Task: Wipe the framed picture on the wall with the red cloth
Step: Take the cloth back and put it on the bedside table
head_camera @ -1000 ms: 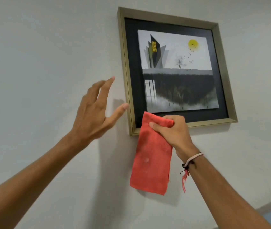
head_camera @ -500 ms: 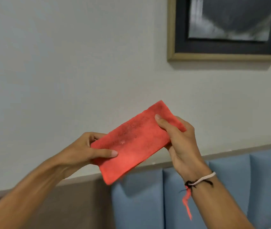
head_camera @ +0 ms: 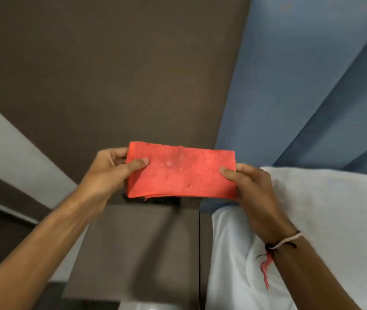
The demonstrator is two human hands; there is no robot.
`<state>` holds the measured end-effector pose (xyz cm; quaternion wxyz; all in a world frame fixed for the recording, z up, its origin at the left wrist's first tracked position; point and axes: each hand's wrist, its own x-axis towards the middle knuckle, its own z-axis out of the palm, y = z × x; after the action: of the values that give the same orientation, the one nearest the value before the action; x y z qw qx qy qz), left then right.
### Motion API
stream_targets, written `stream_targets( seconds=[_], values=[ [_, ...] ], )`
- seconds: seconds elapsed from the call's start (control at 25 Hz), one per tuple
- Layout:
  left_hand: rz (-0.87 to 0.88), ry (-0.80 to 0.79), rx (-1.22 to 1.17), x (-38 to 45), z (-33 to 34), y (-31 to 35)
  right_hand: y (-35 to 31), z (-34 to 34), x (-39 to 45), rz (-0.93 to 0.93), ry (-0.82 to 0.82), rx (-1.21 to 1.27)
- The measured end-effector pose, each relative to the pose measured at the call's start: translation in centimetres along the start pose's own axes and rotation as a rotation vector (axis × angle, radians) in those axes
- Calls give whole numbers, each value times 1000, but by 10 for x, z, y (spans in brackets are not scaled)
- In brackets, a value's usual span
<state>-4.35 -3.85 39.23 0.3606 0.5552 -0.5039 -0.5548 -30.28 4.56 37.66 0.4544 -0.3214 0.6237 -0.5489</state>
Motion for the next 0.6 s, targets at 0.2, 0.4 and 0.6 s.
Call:
stream_targets(
  seconds=[0.2, 0.4, 0.6],
  values=[
    [-297, 61, 52, 13, 34, -204, 193, 19, 14, 363, 53, -80],
    [-494, 171, 100, 35, 64, -374, 356, 28, 31, 642, 115, -215],
    [-523, 239, 244, 38, 66, -451, 428, 27, 31, 816, 59, -172]
  ],
)
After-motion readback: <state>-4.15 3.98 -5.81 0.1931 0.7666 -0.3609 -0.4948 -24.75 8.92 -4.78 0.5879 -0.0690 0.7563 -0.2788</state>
